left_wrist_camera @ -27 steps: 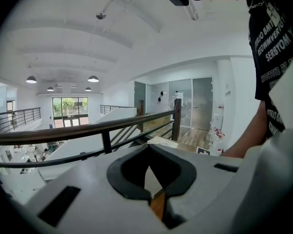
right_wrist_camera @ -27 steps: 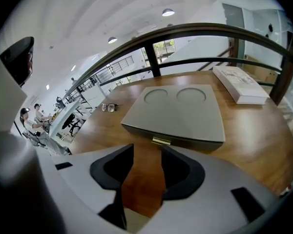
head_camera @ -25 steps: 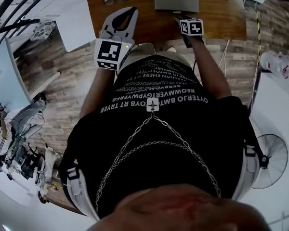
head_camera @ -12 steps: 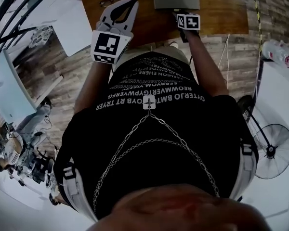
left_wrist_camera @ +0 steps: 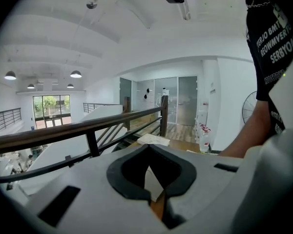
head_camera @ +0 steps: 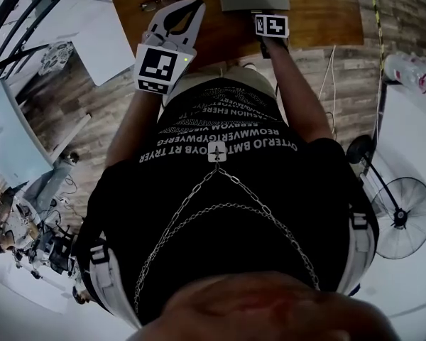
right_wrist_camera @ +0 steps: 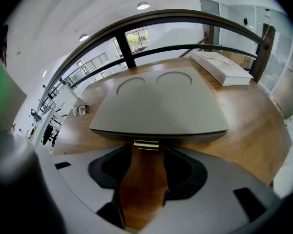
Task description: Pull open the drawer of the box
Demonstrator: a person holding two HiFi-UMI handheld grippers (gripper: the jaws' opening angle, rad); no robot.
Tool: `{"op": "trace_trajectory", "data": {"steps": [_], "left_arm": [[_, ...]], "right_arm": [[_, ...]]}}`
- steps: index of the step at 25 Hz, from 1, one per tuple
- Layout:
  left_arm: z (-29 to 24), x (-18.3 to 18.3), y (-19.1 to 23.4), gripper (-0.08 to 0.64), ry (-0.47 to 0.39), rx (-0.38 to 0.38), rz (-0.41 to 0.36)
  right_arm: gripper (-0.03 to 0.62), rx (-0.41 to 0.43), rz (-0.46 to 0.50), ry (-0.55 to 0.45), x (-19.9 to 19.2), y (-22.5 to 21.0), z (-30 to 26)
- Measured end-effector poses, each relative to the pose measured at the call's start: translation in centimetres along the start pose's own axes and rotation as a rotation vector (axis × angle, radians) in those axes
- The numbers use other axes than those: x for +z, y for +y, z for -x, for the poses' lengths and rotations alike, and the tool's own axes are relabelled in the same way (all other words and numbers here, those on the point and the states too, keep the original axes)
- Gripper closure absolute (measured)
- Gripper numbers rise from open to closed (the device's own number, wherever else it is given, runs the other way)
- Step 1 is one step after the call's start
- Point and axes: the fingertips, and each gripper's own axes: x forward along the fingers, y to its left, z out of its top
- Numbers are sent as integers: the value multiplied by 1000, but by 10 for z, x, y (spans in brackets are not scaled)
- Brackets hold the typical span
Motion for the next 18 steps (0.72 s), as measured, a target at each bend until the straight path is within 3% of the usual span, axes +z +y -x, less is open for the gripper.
{"op": "trace_trajectory", "data": {"steps": [4,8,18], "left_arm": [[-2,1,-13,555,3,9,0],[2,3,-31,555,10,18,-1],[28,-4,-72,555,44,73,7]], "right_arm": [[385,-5,5,25,2,1,-6],[425,-18,-3,48,0,-1,-10],[420,-19,37,55,5,-10,-10]]}}
